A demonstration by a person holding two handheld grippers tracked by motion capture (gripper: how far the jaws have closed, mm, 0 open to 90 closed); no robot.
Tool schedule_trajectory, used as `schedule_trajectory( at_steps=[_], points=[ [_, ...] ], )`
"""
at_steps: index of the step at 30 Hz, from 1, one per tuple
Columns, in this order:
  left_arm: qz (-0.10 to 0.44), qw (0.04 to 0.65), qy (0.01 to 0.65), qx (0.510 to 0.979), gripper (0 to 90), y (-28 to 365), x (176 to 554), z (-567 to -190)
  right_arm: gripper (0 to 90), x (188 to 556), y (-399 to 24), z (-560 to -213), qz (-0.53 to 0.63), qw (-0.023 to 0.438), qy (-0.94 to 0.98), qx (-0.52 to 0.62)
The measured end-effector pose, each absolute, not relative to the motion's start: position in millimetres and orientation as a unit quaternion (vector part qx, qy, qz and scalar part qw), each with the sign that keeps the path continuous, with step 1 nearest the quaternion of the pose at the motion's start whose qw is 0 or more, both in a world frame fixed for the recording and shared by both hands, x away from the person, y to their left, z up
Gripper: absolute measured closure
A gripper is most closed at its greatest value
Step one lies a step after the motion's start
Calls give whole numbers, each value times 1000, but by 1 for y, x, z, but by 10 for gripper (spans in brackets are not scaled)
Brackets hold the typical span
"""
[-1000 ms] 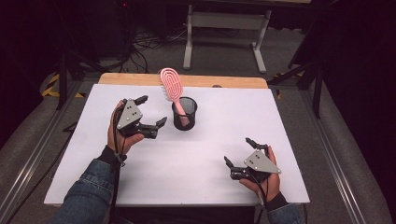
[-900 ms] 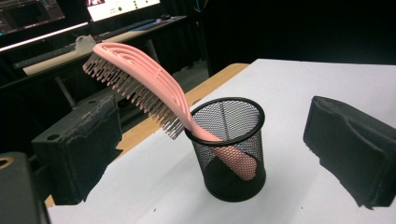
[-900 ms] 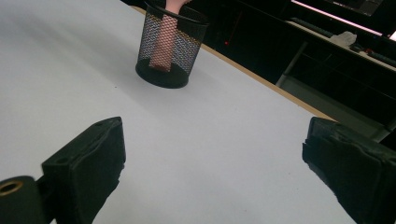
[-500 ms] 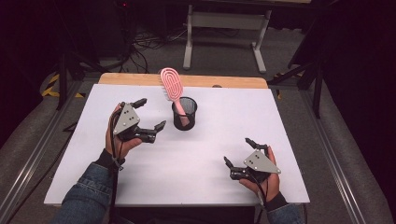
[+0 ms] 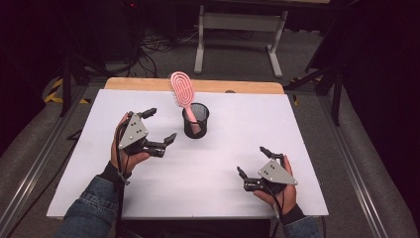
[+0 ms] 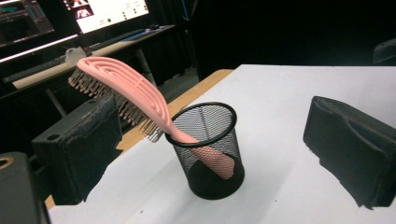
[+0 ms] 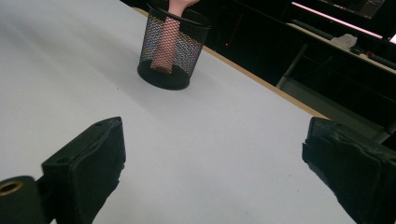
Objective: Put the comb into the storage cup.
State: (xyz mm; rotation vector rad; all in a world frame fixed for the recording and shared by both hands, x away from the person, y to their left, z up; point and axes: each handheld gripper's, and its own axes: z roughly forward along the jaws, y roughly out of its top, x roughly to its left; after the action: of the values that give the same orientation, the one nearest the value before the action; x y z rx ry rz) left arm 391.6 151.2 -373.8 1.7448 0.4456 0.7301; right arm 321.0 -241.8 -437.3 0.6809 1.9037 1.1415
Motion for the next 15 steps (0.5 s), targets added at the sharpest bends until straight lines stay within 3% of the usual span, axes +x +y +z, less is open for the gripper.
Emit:
schedule_trajectory(
  at_steps=[15],
  points=[
    [311,552,183,752,53,156,379,-379,63,320,-242,-437,453,399,752,265]
  ],
)
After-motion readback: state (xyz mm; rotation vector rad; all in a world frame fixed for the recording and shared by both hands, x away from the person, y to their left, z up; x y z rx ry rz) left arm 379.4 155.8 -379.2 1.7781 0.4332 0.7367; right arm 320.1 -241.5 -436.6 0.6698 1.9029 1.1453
